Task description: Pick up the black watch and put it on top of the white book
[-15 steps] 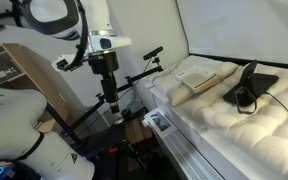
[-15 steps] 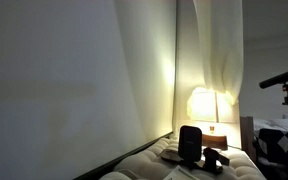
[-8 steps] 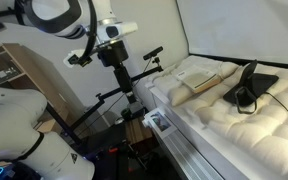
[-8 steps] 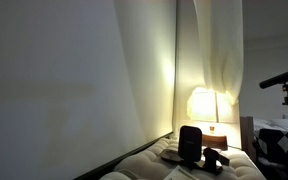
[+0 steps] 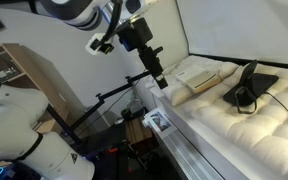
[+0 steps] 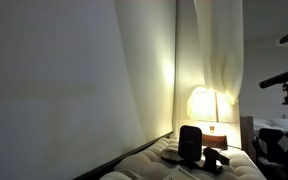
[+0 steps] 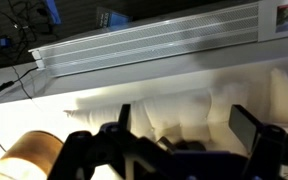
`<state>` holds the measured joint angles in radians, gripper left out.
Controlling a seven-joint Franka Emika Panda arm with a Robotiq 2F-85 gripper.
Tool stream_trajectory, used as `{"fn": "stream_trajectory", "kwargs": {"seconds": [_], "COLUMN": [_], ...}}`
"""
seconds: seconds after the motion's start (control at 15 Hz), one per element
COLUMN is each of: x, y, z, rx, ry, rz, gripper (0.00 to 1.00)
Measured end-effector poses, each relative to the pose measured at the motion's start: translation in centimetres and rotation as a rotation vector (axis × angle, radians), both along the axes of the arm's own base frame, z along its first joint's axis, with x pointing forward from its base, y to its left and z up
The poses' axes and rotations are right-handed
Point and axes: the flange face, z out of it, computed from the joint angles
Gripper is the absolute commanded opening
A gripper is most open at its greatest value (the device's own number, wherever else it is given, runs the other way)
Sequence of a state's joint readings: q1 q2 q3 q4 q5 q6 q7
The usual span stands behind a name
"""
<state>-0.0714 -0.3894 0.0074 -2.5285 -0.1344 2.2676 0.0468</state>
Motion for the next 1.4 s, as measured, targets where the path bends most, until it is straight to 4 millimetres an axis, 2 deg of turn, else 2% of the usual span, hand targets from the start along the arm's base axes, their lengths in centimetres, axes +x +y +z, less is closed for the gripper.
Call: {"fn": "stream_trajectory", "kwargs": {"seconds": [0.27,0.53,1.07,1.4], "x": [3.3,5.3,5.5,5.7], "y": [-2.0,-2.3,-2.4,-3.5], "z": [0.5,-0.5,-0.6,-1.9], "rx": [-0.054,-0.083,-0.087,-0.269], "ry": [-0.038,-0.024,-0.022,0.026], "rz": [-0.111,-0.149,-0.143,0.042], "gripper": [1.00,1.00,1.00,1.00]}}
